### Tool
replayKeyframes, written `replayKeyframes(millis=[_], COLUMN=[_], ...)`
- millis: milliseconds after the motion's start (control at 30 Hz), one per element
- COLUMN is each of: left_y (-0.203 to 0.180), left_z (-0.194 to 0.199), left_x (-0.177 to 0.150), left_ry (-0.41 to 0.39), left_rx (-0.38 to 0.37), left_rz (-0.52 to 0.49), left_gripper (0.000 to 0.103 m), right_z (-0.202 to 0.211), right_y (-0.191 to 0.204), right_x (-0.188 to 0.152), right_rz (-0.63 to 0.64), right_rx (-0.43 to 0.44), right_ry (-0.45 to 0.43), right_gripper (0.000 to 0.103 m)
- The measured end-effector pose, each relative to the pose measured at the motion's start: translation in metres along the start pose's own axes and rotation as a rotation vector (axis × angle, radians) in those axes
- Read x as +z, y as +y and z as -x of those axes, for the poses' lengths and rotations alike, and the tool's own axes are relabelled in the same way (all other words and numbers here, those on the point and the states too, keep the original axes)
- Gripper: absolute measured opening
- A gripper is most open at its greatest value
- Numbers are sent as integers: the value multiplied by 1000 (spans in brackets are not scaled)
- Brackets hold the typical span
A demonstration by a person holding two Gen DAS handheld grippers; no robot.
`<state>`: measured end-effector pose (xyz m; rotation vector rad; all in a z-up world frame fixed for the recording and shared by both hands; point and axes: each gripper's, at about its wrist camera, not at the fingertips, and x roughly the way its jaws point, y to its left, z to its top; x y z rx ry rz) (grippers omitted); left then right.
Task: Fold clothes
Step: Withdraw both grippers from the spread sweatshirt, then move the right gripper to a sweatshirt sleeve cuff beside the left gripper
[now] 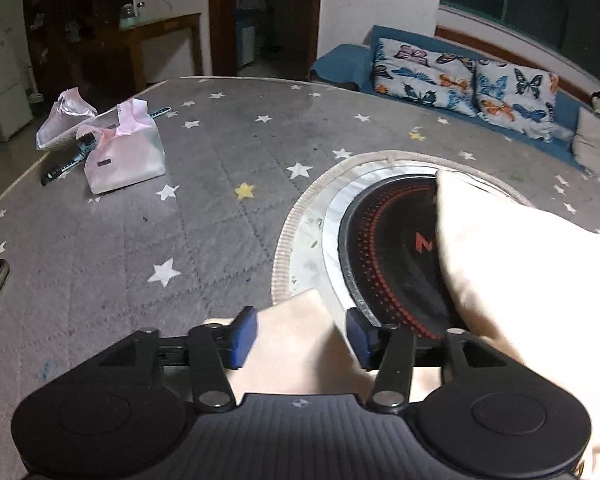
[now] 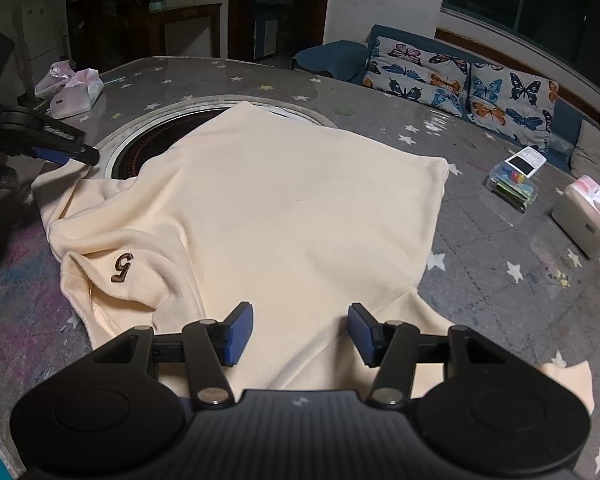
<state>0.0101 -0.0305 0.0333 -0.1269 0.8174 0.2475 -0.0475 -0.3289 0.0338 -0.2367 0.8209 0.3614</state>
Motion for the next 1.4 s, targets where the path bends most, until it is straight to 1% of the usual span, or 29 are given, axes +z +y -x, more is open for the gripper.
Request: replayKeyframes(millis=[133,167,200,233,267,300,367,433,467,567,600,667,767,833,900,967,1033,1100,1167,1200,1267,1300,1333,1400], left_y=[-8,-10,-12,-7,-1,9,29,49,58,85,95,114,136,146,153,154,153,155,159,162,170,170,170,170], left_z=[-5,-6,-8,-7,-6,-4,2,9,14,30,34,37,23,8,-7,-16,-21,-20,-18,-16,-13,-8,-3,7], left_x=[1,1,1,2,4,6,9,12,14,21,23,27,30,29,27,24,21,17,16,17,19,20,20,21], left_ry=[-4,-5,-6,-8,-11,-11,-36,-63,-95,-212,-256,-325,-321,-291,-244,-217,-193,-186,-187,-189,-193,-197,-200,-207], left_rx=[52,64,77,70,60,31,-12,-53,-61,-78,-99,-108,-120,-110,-111,-78,-48,-33,8,20,41,30,16,-12], left_rz=[-10,-13,-15,-3,13,40,74,106,109,120,124,137,158,170,180,165,147,138,133,138,149,146,142,135], left_gripper=[56,53,42,37,26,10,9,8,8,8,8,8,8,8,8,9,13,20,26,32,39,40,39,37], right_z=[-1,-1,-1,-1,-1,0,0,1,1,1,1,0,-2,-2,-1,1,4,8,12,14,18,19,20,17], right_y=[0,0,0,-1,-1,-1,-1,-1,-1,0,0,1,3,3,4,8,14,21,32,38,51,59,67,78], right_x=[1,1,1,1,1,1,1,1,1,1,1,0,0,1,2,5,9,12,14,15,15,15,14,9], right_rz=[-3,-4,-4,-4,-5,-6,-10,-10,-10,-10,-10,-8,-4,-2,3,13,29,45,68,87,127,152,177,221], right_rx=[8,9,10,10,10,8,5,1,-1,-7,-10,-15,-22,-24,-31,-29,-17,7,49,72,118,136,151,149], right_ry=[-6,-7,-8,-9,-11,-12,-14,-14,-14,-13,-10,-2,7,10,12,5,-9,-24,-34,-36,-40,-36,-32,-19], right_gripper=[54,54,54,54,54,54,54,54,54,54,54,54,54,54,54,54,53,50,47,47,44,42,41,32])
